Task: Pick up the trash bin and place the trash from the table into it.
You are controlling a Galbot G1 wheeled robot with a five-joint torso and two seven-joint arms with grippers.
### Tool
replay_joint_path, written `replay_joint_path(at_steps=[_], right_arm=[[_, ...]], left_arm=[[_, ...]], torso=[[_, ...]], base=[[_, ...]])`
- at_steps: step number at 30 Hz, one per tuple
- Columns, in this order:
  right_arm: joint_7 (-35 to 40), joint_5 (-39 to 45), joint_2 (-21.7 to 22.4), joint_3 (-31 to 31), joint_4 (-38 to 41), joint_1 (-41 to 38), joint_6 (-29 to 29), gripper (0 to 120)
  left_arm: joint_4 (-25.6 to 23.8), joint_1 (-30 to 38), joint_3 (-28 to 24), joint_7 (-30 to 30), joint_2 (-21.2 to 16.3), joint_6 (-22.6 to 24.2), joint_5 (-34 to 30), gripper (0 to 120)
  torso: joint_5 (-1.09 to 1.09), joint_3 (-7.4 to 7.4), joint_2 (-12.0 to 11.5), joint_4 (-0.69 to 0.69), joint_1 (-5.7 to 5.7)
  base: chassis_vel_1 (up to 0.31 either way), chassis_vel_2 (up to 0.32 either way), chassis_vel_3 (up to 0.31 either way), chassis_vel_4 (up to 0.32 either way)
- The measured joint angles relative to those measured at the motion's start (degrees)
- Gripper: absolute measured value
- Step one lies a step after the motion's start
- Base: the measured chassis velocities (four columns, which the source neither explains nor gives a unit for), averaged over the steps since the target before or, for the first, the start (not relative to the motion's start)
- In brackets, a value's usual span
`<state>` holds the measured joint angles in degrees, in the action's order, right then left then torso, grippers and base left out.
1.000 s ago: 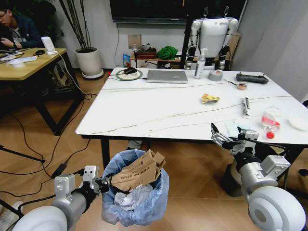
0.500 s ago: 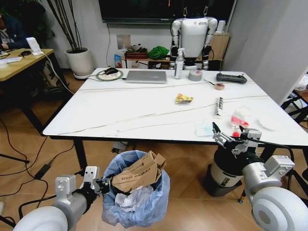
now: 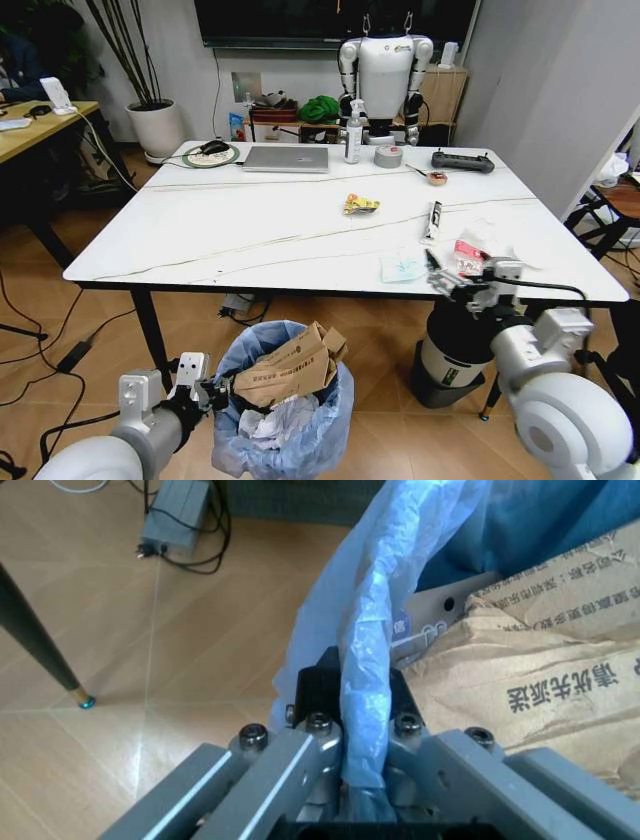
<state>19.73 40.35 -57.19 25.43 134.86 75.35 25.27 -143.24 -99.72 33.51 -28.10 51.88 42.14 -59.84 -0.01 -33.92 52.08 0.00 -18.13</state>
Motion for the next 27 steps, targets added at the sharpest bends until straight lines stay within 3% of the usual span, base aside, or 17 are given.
replay_joint_path(at_steps=[6, 13, 19, 27], right_arm=[[1.7, 10.0, 6.3, -5.6, -5.0, -11.0, 1.4, 100], [7.4, 21.5, 8.0, -10.8, -6.5, -17.7, 6.7, 100], [10.5, 24.8, 8.6, -12.0, -9.8, -21.1, 11.0, 100], [10.6, 23.1, 9.4, -12.1, -11.8, -20.8, 11.3, 100]], left_arm=[[0.0, -2.0, 1.8, 0.3, 0.4, 0.0, 0.7, 0], [0.0, -3.0, 3.6, 0.6, 0.6, 0.0, 0.7, 0], [0.0, -3.1, 3.8, 0.8, 0.9, 0.0, 0.7, 0], [0.0, -2.9, 3.6, 0.9, 0.9, 0.0, 0.6, 0]], torso=[[0.01, -0.01, 0.0, 0.01, -0.01], [0.01, 0.0, 0.0, 0.01, 0.0], [0.01, -0.01, 0.0, 0.01, -0.01], [0.02, 0.0, 0.0, 0.0, -0.01]], base=[[0.0, 0.0, 0.0, 0.0], [0.0, 0.0, 0.0, 0.0], [0.0, 0.0, 0.0, 0.0], [0.0, 0.0, 0.0, 0.0]])
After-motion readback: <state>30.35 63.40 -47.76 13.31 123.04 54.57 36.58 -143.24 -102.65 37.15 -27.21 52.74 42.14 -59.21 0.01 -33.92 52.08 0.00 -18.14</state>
